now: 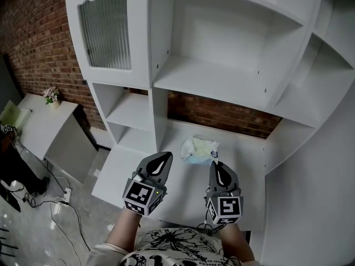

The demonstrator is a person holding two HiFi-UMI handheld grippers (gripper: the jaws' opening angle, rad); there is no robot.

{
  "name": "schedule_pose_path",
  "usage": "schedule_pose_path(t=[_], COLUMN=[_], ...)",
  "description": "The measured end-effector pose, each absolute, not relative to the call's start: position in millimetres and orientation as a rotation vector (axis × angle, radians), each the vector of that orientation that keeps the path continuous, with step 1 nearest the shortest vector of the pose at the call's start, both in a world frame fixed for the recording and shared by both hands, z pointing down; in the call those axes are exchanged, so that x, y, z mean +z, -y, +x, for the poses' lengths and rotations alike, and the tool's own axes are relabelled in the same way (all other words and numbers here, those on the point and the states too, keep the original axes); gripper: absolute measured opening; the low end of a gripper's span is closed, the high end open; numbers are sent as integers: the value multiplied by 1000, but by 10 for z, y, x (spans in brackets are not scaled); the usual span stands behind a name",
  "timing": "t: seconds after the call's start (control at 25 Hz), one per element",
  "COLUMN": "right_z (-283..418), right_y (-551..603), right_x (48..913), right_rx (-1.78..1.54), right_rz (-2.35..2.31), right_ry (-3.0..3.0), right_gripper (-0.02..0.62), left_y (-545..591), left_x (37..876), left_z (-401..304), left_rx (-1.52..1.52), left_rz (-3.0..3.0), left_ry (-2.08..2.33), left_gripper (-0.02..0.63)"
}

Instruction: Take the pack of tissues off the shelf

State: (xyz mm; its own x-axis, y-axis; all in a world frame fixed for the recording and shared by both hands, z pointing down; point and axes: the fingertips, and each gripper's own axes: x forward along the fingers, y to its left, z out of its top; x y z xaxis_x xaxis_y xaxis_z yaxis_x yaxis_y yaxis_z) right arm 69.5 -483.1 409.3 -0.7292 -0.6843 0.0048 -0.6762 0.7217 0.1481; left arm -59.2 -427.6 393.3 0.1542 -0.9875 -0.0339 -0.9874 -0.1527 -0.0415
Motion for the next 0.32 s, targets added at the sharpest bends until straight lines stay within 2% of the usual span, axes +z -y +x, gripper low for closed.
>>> schedule_pose_path(t=[0.32], right_z=[685], right_y=[4788], right_x=[4131], right_rx=[-197], right_rz=[1126], right_ry=[2859], right_gripper=[8], left_y=[4213], left_x=[3912], left_z=[-644], left_rx=[-10], left_rz=[-2300], left_ry=[-2022], left_gripper=[8])
